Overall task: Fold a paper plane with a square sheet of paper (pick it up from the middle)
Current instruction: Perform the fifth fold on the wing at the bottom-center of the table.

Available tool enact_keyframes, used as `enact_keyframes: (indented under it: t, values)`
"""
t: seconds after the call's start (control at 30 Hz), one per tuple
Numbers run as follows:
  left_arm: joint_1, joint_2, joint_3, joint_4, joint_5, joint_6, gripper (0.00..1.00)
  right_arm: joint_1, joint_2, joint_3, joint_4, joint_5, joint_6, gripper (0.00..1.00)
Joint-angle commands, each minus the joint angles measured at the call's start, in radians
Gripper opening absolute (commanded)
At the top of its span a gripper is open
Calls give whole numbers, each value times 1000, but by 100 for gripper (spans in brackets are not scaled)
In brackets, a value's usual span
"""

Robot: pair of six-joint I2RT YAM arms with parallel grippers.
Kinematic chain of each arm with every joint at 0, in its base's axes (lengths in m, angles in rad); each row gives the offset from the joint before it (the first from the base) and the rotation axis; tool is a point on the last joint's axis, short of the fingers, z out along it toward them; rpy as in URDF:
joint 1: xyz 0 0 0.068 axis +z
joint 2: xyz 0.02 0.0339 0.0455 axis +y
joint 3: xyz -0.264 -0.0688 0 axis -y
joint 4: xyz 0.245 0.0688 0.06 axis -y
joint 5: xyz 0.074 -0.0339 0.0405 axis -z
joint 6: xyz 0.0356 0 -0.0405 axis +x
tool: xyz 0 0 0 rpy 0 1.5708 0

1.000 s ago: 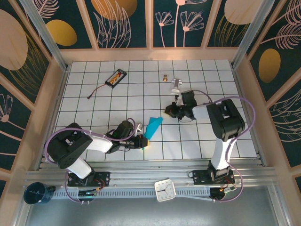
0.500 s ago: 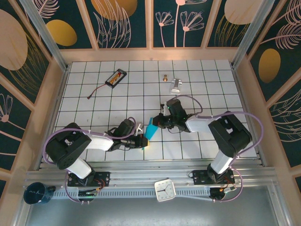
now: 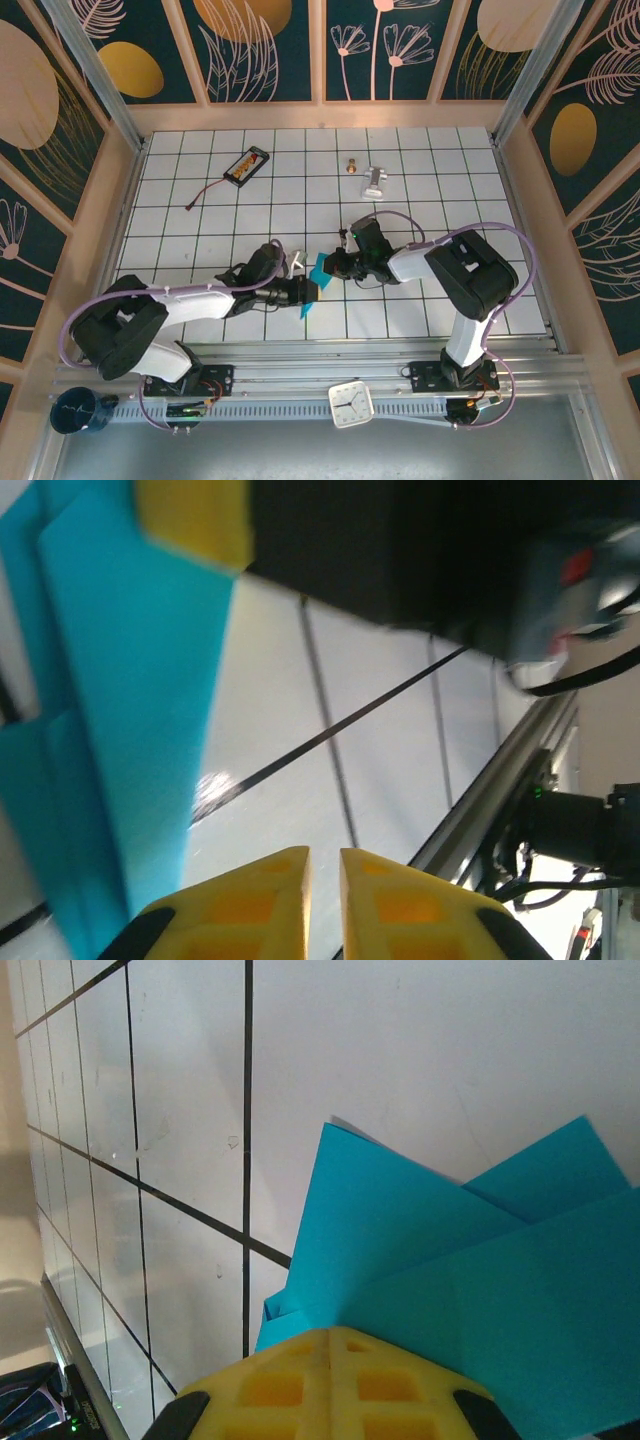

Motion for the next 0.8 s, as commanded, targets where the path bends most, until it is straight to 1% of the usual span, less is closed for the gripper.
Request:
enact_keyframes:
  t: [0.0,0.03,0.23,0.37,0.5,0.77]
  values:
    - [-5,35,50,2,-39,-4,1,-2,31,-33,-24,30,-4,0]
    - [-5,61,64,0,-36,9,0,-3,30,-33,-24,31,-5,0]
    - [-5,199,118,3,-33,53,0,-3,32,-31,-37,40,-7,0]
    - [-5,251,122,-44,-65,84,0,-4,33,-34,-40,42,-6,0]
    - [-5,249,87,-82,-72,97,0,-4,30,-38,-54,52,-14,0]
    - [-5,196,-29,-121,-17,85,0,-11,37,-27,-88,60,-30,0]
